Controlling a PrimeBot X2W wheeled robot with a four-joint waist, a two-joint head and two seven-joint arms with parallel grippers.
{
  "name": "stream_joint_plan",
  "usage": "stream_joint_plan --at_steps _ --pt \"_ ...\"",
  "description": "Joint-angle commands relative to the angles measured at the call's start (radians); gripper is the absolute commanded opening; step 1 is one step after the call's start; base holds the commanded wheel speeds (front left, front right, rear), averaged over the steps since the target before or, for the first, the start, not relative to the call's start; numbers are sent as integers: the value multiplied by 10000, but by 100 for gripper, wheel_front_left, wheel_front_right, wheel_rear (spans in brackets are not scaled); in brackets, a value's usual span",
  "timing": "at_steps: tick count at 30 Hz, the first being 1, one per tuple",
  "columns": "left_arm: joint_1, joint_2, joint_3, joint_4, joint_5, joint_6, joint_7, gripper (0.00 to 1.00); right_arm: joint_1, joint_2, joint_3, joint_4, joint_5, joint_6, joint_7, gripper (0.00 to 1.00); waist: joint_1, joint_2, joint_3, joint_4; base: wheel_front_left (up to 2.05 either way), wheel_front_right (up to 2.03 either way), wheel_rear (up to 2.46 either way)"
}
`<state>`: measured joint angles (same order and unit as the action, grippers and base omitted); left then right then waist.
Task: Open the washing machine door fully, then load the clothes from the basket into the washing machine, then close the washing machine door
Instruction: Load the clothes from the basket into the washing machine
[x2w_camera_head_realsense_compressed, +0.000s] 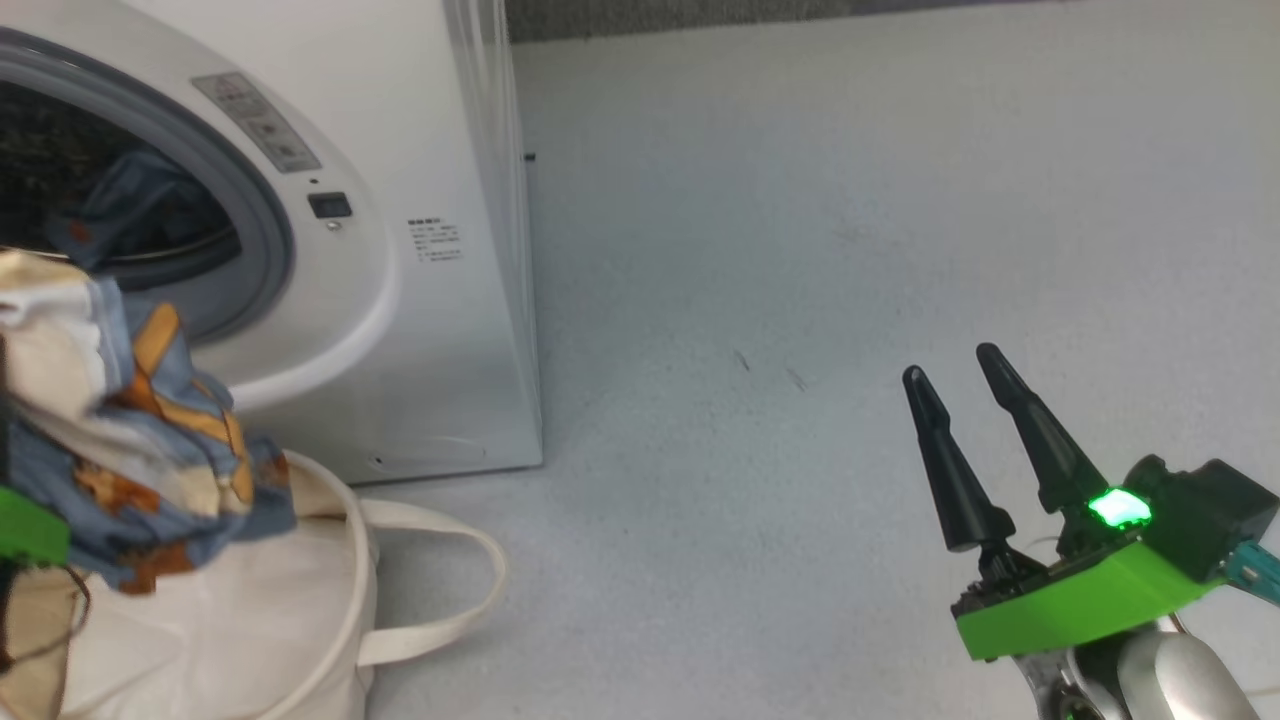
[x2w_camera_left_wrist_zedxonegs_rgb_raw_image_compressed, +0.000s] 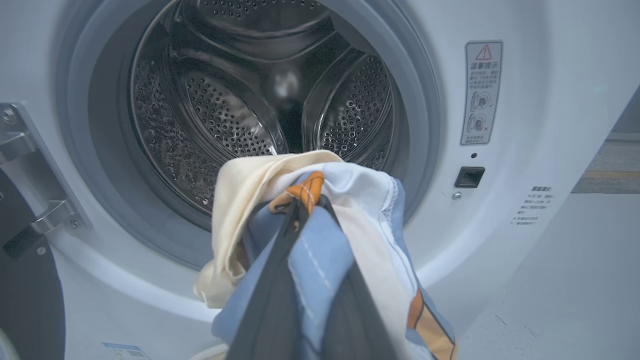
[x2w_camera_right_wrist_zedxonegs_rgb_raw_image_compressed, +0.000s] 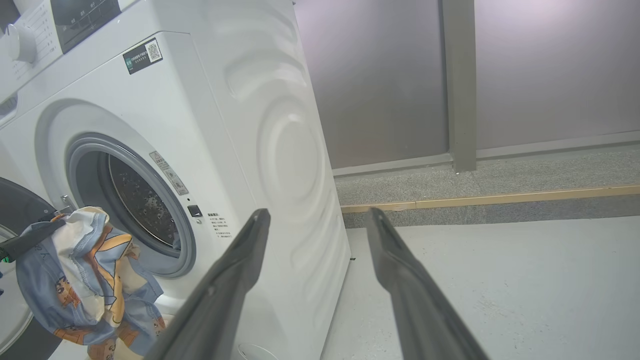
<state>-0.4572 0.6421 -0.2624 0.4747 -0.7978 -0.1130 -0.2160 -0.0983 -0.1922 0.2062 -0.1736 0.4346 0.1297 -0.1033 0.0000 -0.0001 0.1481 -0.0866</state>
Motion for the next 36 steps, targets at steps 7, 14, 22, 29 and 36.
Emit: stream_joint_plan --at_steps 7,14,22,29,36 --pt "-2656 1150 87 1066 -313 -165 187 0 -646 244 140 -585 -349 10 -153 100 0 1 1191 -413 0 0 0" --pt "-4149 1674 -726 1742 -1003 -173 413 0 -860 478 90 -775 -642 10 -234 100 0 1 2151 -675 0 0 0" --pt "-5746 2472 -1970 2638 -2122 -175 770 0 -1068 738 -63 -1209 -1081 10 -311 100 0 1 3375 -1019 0 0 0" --pt "-7231 2857 -2964 3110 -3174 -175 1355 0 -1127 923 -75 -1498 -1378 10 -350 100 0 1 4144 -1216 0 0 0" --pt "-8857 3124 -3789 3632 -3419 -176 1175 0 -1194 1068 -11 -1686 -1586 10 -368 100 0 1 4780 -1364 0 0 0"
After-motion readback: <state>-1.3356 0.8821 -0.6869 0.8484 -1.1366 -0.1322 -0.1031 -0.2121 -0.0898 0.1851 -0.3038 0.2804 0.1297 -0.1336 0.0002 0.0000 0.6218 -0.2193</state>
